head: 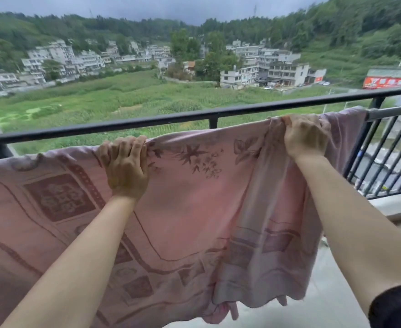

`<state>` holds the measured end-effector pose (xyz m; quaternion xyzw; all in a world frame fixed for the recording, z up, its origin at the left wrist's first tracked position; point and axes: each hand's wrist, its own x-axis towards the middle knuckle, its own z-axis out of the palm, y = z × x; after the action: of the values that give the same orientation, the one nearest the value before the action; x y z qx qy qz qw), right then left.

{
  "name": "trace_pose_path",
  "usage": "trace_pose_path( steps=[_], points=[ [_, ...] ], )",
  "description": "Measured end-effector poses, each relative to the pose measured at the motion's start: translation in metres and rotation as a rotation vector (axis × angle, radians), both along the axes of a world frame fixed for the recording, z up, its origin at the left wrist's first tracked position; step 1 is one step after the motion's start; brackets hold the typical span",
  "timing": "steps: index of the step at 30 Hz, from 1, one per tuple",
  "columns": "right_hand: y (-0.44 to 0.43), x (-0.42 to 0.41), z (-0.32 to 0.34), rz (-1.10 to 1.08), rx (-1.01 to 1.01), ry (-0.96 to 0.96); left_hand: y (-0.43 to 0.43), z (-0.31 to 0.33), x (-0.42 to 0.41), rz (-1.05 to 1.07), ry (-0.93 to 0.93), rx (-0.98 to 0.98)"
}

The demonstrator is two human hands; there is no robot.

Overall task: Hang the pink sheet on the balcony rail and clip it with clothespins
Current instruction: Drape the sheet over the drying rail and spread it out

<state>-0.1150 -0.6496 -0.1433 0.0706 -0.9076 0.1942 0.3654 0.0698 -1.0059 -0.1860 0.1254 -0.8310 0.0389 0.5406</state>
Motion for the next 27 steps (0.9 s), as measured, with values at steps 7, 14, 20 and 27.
trace_pose_path(
  steps=[7, 14, 20, 27],
  points=[
    [-0.025, 0.004, -0.012, -0.075, -0.241, 0.031, 0.011, 0.003, -0.007, -0.054, 0.110, 0.073],
    [-0.016, 0.005, -0.026, 0.034, -0.156, 0.035, 0.104, 0.047, -0.057, -0.360, -0.171, 0.023],
    [0.028, -0.013, -0.018, 0.028, 0.075, 0.292, 0.183, 0.038, -0.106, -0.215, -0.319, -0.014],
    [0.128, -0.066, -0.014, -0.130, -0.042, 0.200, 0.178, 0.022, -0.113, -0.015, -0.208, -0.120]
  ],
)
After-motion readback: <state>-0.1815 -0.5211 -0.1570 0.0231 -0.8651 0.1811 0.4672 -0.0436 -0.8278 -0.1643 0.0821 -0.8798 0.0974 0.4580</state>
